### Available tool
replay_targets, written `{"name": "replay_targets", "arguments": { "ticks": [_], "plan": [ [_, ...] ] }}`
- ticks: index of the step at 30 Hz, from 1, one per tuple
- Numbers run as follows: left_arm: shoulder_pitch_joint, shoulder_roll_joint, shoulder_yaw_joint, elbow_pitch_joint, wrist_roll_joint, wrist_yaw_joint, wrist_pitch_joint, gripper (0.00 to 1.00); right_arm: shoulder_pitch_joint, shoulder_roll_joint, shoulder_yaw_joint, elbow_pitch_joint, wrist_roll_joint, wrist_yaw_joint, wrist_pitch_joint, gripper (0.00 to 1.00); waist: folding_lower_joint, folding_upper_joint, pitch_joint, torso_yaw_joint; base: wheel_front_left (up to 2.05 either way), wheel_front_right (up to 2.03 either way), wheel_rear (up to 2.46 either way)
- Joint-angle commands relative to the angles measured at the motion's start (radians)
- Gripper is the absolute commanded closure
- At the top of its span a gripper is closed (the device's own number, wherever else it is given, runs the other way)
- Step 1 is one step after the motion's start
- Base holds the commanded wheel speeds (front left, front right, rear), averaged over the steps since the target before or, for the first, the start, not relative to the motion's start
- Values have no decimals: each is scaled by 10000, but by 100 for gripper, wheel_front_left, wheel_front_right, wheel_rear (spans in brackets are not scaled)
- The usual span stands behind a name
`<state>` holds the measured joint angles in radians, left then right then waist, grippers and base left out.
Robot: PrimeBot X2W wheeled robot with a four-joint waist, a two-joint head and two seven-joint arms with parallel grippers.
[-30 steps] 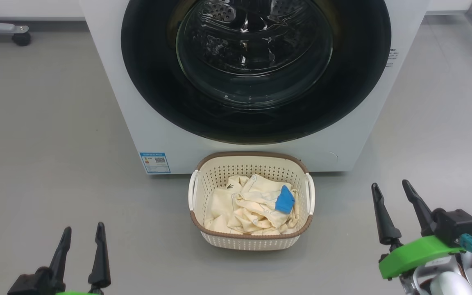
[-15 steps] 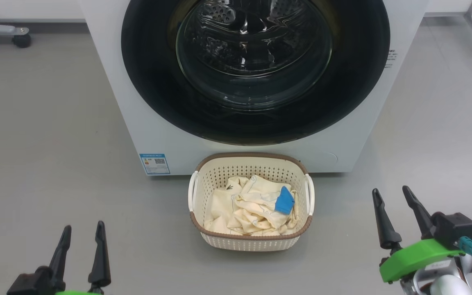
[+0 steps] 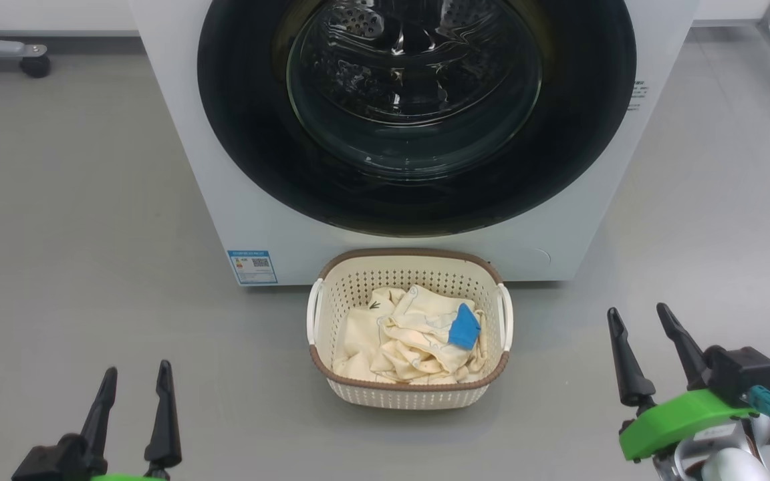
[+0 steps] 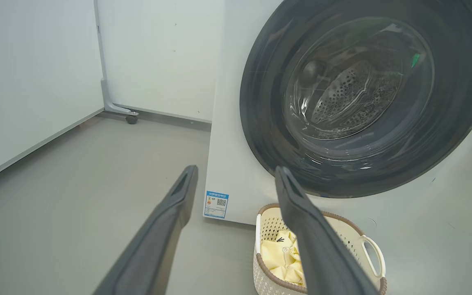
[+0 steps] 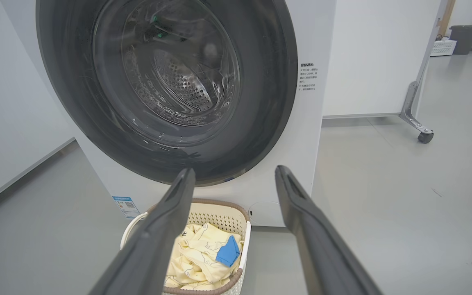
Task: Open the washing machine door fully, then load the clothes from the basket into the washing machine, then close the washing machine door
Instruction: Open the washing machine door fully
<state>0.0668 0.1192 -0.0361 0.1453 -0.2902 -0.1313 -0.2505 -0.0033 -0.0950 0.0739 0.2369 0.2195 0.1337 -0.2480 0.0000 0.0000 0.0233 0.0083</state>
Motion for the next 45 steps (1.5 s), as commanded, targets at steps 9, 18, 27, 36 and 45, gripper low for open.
{"name": "replay_targets", "arguments": {
  "ticks": [9, 18, 27, 36, 45],
  "plan": [
    [-284, 264, 143, -379, 65, 6, -113, 0, -269, -141, 152, -310, -4, -30, -138, 0, 0, 0, 21, -30, 47, 87, -134],
    [-301, 324, 70, -378, 13, 6, -113, 0, -302, -125, 156, -299, -1, -30, -138, 0, 0, 0, 60, -75, 80, 157, -236],
    [-278, 330, 67, -365, 6, 6, -113, 0, -321, -110, 183, -284, 16, -30, -138, 0, 0, 0, 72, -169, 82, 159, -241],
    [-327, 196, 242, -409, -139, 6, -113, 0, -357, -95, 186, -299, 27, -30, -138, 0, 0, 0, 132, -249, 86, 121, -207],
    [-346, 251, 203, -436, -154, 6, -113, 0, -397, -62, 165, -336, 23, -30, -138, 0, 0, 0, 196, -270, 36, 36, -71]
  ]
}}
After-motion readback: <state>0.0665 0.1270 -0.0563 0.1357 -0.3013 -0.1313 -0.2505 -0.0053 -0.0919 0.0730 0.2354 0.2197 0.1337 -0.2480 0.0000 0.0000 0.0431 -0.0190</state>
